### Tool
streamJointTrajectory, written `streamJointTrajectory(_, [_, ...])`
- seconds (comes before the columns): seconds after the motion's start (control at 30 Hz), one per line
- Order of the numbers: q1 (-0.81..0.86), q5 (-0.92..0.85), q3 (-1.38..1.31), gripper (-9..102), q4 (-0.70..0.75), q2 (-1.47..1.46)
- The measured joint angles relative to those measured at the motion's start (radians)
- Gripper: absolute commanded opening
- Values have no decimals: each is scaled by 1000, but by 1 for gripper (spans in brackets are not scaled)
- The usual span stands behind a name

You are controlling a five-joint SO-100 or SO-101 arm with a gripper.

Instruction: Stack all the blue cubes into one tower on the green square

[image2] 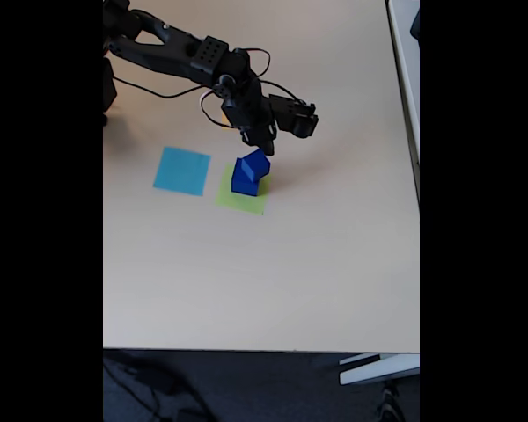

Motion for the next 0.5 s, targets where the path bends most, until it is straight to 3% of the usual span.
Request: streamJointTrajectory(0.5, [-2, 0, 0, 0, 43, 20])
